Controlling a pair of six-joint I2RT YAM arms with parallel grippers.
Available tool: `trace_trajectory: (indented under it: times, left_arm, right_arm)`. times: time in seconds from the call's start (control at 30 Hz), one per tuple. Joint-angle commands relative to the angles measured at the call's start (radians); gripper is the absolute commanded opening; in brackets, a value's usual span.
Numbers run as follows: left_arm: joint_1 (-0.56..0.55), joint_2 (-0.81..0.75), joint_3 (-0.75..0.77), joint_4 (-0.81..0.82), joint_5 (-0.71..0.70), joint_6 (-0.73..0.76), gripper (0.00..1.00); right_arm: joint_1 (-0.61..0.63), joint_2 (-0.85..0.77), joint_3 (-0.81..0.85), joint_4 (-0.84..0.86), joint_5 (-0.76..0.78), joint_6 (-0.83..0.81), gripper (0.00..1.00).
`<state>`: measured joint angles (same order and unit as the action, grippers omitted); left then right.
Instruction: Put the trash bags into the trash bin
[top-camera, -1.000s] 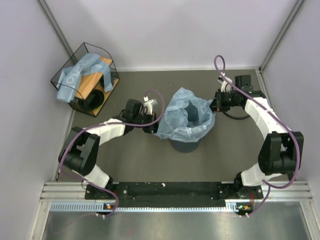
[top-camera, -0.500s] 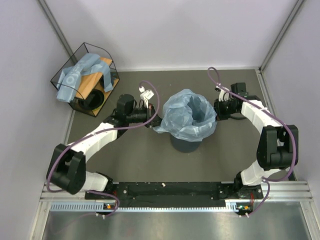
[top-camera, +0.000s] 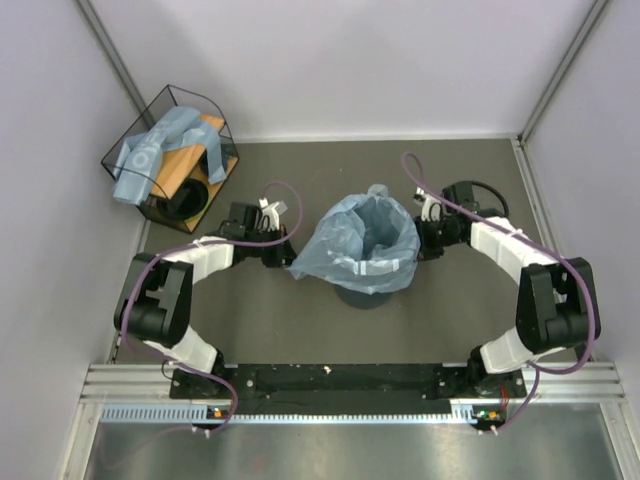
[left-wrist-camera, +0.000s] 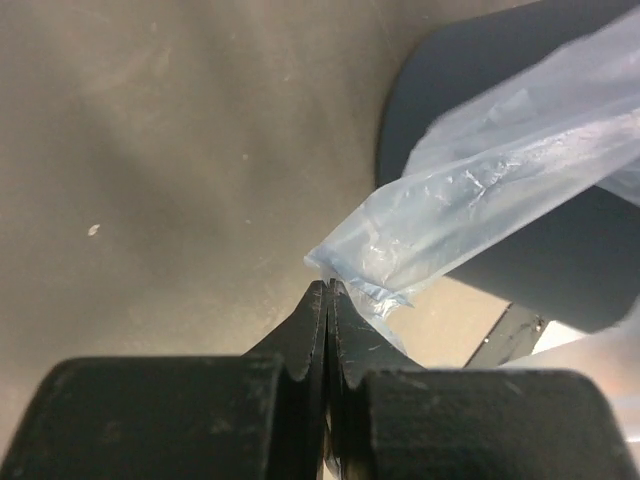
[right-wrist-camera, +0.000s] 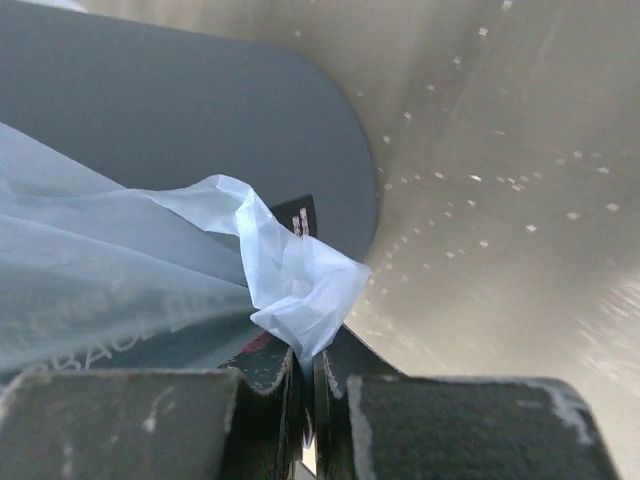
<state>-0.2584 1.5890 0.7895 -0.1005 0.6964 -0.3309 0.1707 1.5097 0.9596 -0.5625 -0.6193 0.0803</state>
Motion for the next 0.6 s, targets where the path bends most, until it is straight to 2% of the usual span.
trace_trajectory:
  times: [0.0,0.2,0.3,0.47,0.57]
  left_arm:
    - [0.004,-0.041,0.027,0.073,0.101,-0.008,0.0]
    - [0.064,-0.075,0.051,0.064,0.118,-0.022,0.0]
    - [0.071,-0.09,0.042,0.062,0.114,-0.036,0.0]
    - [0.097,-0.09,0.021,-0.034,0.043,0.035,0.0]
    - [0.149,-0.081,-0.002,-0.109,-0.02,0.121,0.0]
  right_arm:
    - [0.039,0.01,-0.03,0.181,-0.049,0.136,0.0]
    - [0.162,0.081,-0.005,0.332,-0.078,0.292,0.0]
    - [0.177,0.133,0.016,0.392,-0.106,0.37,0.0]
    - [0.107,0.116,0.027,0.268,-0.091,0.257,0.0]
    - [0.033,0.077,0.015,0.153,-0.027,0.1,0.0]
